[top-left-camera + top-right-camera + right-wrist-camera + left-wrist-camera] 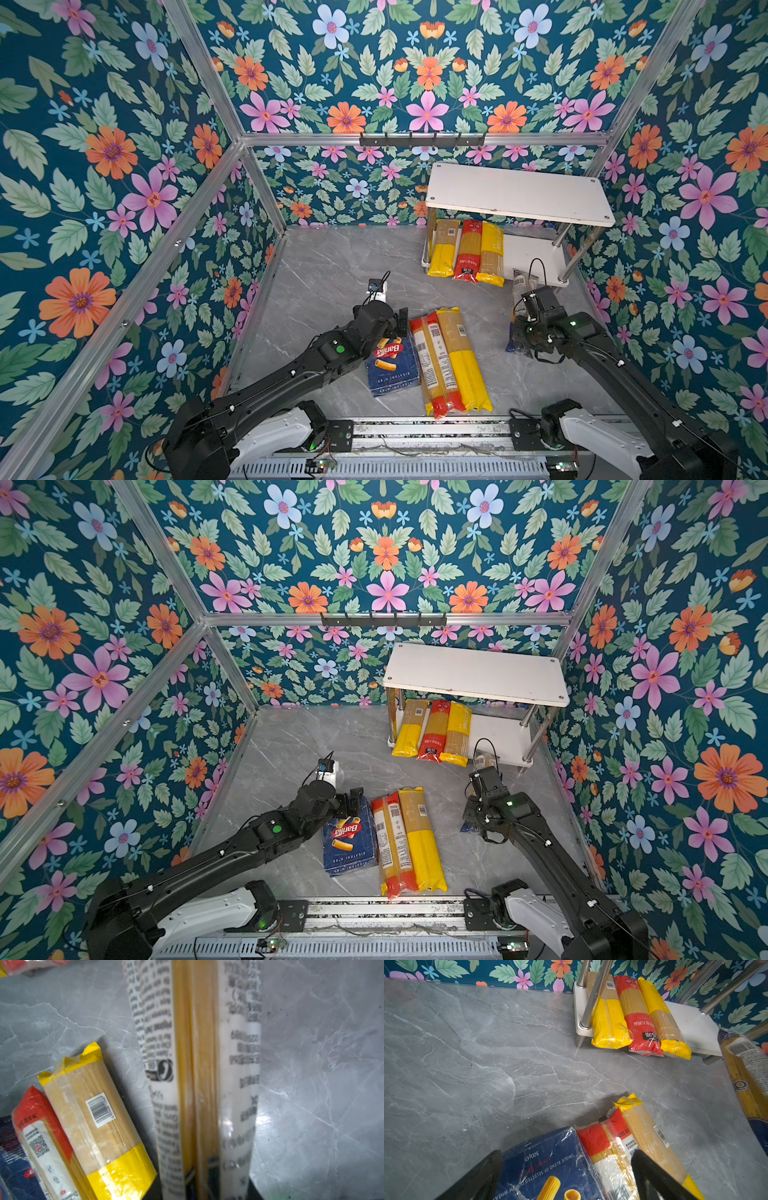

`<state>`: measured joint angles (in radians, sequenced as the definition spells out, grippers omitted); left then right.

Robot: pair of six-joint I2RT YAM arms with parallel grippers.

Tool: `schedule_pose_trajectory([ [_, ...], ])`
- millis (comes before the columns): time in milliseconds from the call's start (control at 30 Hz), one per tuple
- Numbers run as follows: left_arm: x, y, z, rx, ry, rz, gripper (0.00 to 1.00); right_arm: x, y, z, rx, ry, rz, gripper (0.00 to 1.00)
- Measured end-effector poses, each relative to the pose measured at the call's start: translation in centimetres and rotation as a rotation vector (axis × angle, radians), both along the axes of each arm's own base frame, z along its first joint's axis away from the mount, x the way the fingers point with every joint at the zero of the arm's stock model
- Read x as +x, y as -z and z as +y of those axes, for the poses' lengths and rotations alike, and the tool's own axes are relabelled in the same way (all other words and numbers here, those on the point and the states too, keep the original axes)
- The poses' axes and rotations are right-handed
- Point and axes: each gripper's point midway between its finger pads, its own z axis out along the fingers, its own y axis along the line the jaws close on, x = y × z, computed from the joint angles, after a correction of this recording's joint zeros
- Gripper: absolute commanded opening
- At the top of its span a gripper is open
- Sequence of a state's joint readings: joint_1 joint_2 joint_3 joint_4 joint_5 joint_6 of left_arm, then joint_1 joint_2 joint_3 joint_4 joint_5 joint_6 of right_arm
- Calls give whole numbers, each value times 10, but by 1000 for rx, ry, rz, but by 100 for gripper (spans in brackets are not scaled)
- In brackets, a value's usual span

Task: Arrange pasta packages on shelves
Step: Pick up the pasta bag from the middle-right of the table, then place the pasta bag on the shelf.

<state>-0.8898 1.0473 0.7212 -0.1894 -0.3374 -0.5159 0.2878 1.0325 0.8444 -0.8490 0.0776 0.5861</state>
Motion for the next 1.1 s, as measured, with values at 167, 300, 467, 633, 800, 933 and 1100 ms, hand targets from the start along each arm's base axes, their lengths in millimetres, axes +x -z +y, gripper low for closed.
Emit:
schedule_pose_trajectory([
  [167,3,-5,0,18,0,-17,100,37,-13,-7,-26,-4,-33,23],
  [300,7,-8,1,43,-5,-32,100,72,-16,-9,-46,-17,-47,23],
  [467,14,-9,1,96,-18,-44,100,111,-16,-10,-91,-39,-58,22],
  [633,21,-12,2,143,-35,-57,100,146,-14,-16,-141,-57,-74,22],
  [800,27,-8,7,176,-46,-57,100,170,-1,-34,-165,-17,-68,22],
  [933,32,-8,11,187,-62,-61,100,186,14,-47,-171,15,-64,22],
  [1100,37,-12,16,192,-76,-68,100,200,19,-55,-176,25,-91,22],
])
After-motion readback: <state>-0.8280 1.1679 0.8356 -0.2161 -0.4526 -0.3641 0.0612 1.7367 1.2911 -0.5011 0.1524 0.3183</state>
